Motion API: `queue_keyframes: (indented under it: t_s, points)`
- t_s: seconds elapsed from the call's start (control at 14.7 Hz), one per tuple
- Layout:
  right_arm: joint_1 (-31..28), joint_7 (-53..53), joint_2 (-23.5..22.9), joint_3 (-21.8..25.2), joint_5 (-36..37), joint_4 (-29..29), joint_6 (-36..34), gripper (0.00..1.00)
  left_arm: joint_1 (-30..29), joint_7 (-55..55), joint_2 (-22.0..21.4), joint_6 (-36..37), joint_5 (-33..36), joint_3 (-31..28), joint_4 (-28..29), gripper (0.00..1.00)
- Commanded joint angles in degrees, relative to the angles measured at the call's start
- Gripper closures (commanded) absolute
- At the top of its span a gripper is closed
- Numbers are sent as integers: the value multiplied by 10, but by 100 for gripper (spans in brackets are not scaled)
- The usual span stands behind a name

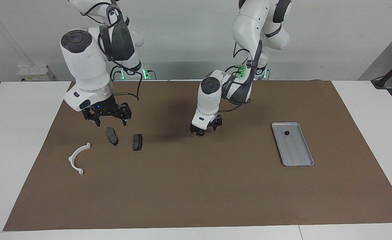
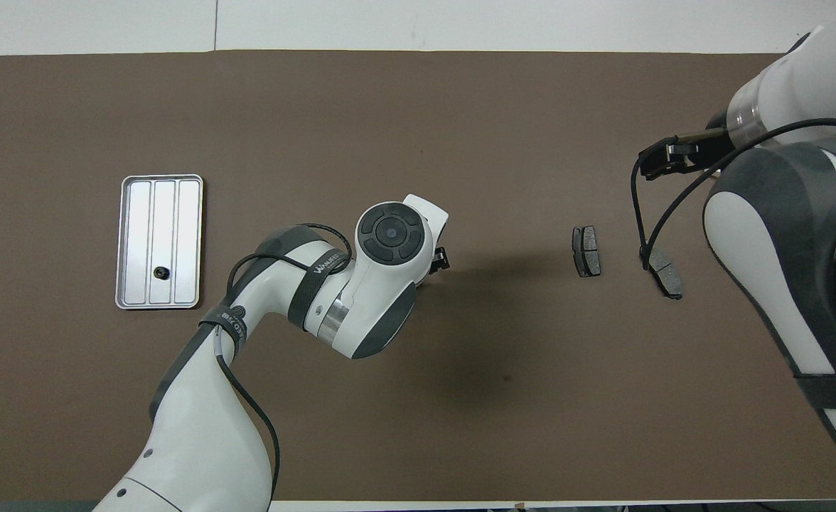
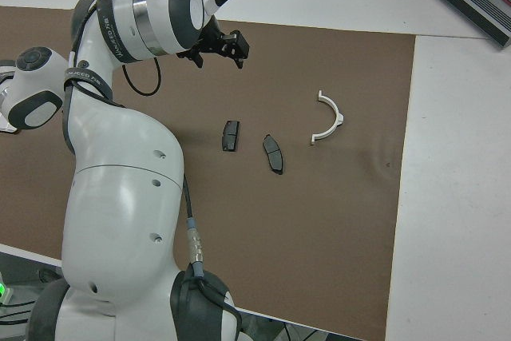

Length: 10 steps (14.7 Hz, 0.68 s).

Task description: Pick bearing gear from pile to tray

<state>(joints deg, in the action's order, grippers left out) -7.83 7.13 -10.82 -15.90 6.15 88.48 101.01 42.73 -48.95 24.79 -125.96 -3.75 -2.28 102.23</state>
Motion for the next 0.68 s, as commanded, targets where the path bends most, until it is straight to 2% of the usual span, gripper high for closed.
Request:
queue_keyframes:
  t_s: [0.0,0.14,0.61]
  points:
    - [91,-36,21,114,-43,13,-4,0,15,7,-10,-36,-17,-7,24,0]
    - [109,-54,26,142,-54,14,-6,0,23,7,-12,-57,-18,-8,41,0]
    - [103,-63,22,141,-54,16,-6,0,22,8,-12,-62,-16,-10,56,0]
